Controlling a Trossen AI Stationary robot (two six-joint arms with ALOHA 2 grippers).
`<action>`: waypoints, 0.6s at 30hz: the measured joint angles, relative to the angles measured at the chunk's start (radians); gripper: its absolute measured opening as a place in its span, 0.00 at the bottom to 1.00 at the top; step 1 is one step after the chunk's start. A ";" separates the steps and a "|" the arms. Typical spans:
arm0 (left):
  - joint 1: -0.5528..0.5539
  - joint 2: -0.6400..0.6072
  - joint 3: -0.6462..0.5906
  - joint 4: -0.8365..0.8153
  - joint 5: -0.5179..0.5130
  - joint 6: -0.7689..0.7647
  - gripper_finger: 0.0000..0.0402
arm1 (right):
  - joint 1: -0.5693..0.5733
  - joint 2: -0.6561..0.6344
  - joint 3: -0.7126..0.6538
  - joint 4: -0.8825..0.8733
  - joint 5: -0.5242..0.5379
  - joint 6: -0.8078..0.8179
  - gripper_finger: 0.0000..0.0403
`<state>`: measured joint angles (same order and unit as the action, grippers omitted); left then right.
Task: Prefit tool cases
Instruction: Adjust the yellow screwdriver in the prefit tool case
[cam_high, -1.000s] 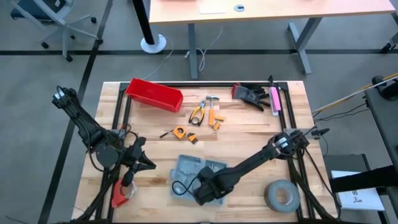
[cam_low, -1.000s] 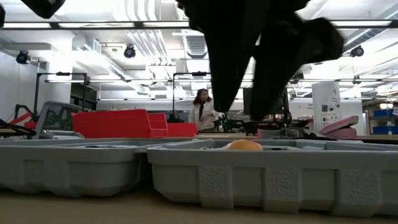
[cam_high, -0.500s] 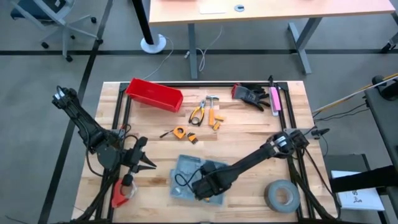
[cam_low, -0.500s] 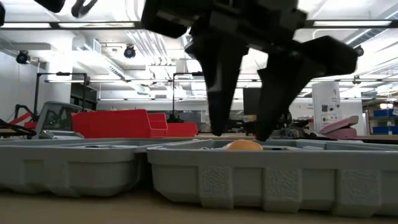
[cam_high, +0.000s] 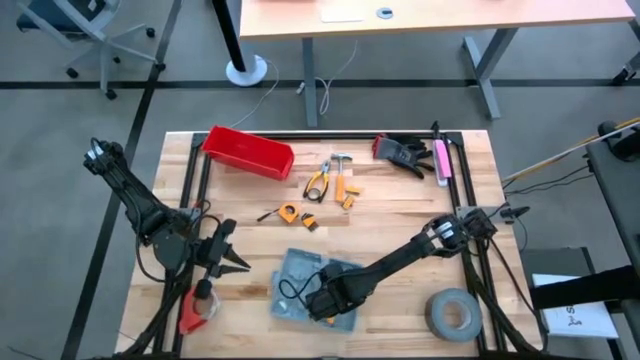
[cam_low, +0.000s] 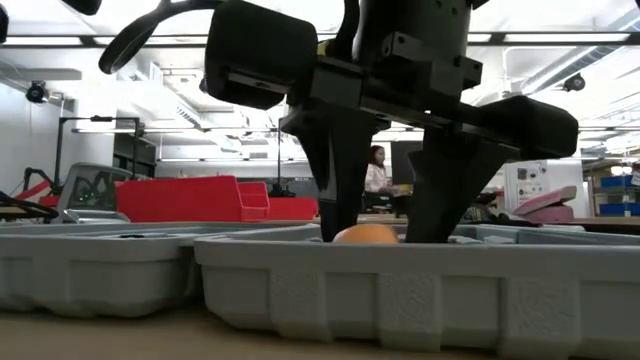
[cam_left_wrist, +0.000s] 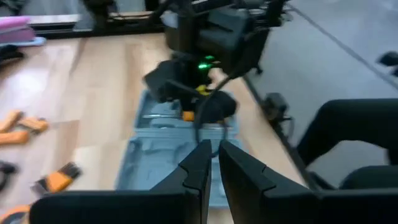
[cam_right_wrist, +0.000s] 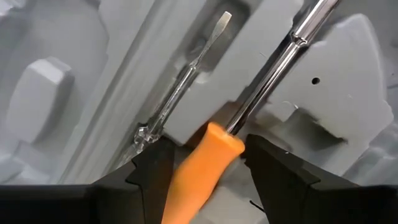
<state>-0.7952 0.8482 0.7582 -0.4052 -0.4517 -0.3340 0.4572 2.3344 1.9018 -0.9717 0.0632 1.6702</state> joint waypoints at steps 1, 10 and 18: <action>0.000 -0.001 0.004 0.000 0.018 0.000 0.09 | 0.000 0.000 0.000 -0.003 -0.002 -0.004 0.46; -0.001 -0.019 0.016 -0.042 0.103 0.002 0.09 | -0.002 0.002 -0.007 -0.025 -0.013 -0.017 0.34; -0.001 -0.071 0.016 -0.078 0.104 0.000 0.09 | -0.005 0.001 -0.006 -0.018 -0.012 -0.035 0.13</action>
<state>-0.7959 0.7767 0.7738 -0.4837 -0.3473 -0.3336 0.4526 2.3356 1.8955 -0.9899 0.0516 1.6350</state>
